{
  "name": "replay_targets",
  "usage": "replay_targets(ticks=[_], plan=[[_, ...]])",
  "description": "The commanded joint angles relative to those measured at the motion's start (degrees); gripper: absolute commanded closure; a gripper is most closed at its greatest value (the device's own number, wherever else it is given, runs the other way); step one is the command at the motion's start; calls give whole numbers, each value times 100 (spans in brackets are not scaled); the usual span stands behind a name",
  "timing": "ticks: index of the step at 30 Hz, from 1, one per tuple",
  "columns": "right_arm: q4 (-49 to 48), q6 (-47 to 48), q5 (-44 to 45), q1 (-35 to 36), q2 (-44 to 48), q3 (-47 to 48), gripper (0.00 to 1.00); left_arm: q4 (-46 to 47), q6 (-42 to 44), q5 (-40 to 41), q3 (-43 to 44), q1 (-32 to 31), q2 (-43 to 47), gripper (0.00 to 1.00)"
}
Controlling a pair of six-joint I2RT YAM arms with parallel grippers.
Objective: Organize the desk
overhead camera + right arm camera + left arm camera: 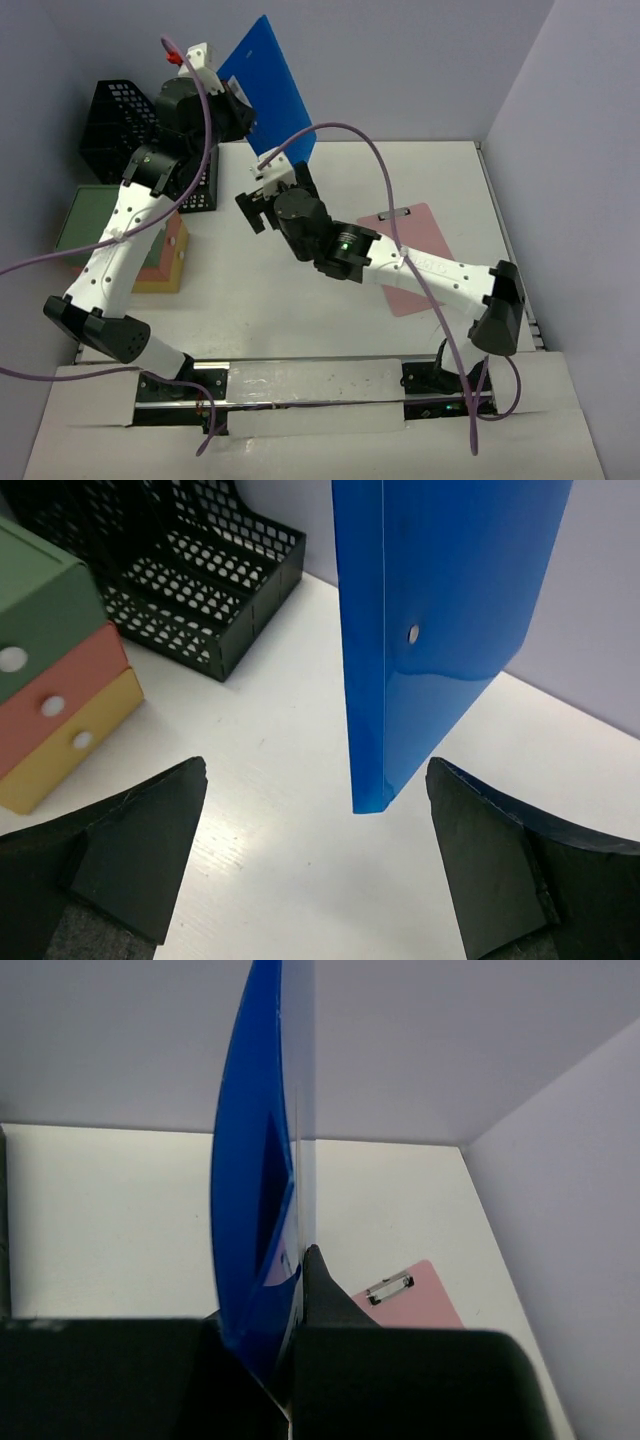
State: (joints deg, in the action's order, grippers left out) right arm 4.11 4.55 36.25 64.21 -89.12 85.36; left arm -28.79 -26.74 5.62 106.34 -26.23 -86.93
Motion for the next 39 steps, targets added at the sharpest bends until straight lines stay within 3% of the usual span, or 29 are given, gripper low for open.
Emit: replay_targets(ticks=[1, 5, 12, 15, 19, 21, 23, 27, 29, 31, 32, 33, 35, 37, 39], plan=[[-1065, 57, 789, 41, -150, 601, 3, 9, -440, 58, 65, 245, 414, 100], [-1182, 222, 1398, -25, -723, 996, 4, -158, -587, -125, -99, 317, 657, 100], [-1189, 372, 1465, -228, -1546, 1532, 11, -438, -1077, -569, -457, 330, 1014, 100], [-1150, 442, 1641, -317, -1712, 1658, 29, -469, -1132, -648, -466, 338, 1063, 100], [-1220, 135, 1501, -530, -1321, 1253, 64, -408, -1171, -834, -593, 355, 1199, 100], [-1241, -6, 1344, -641, -1130, 967, 92, -359, -1214, -1065, -712, 355, 1270, 100], [-1282, 3, 1237, -690, -962, 761, 100, -288, -1251, -1316, -845, 355, 1319, 100], [-1422, 11, 778, -752, -554, 271, 100, 58, -1238, -1924, -1239, 355, 1460, 99], [-1448, 37, 573, -790, -421, 107, 100, 247, -1182, -2269, -1364, 364, 1520, 79], [-1389, -184, -22, -983, -192, -93, 100, 474, -861, -2780, -1482, 373, 1598, 42], [-1345, -191, -39, -989, -185, -208, 100, 530, -851, -2794, -1485, 381, 1642, 41], [-1360, -427, -705, -1225, 34, -508, 100, 600, -564, -3022, -1519, 424, 1754, 27], [-1546, -638, -1567, -1544, 415, -873, 100, 692, 2, -3164, -1583, 505, 2056, 9], [-1627, -548, -1817, -1638, 563, -1227, 100, 877, 474, -3225, -1655, 579, 2221, 1], [-1609, -316, -2233, -1771, 807, -1515, 100, 1117, 976, -3595, -1966, 679, 2709, 1]])
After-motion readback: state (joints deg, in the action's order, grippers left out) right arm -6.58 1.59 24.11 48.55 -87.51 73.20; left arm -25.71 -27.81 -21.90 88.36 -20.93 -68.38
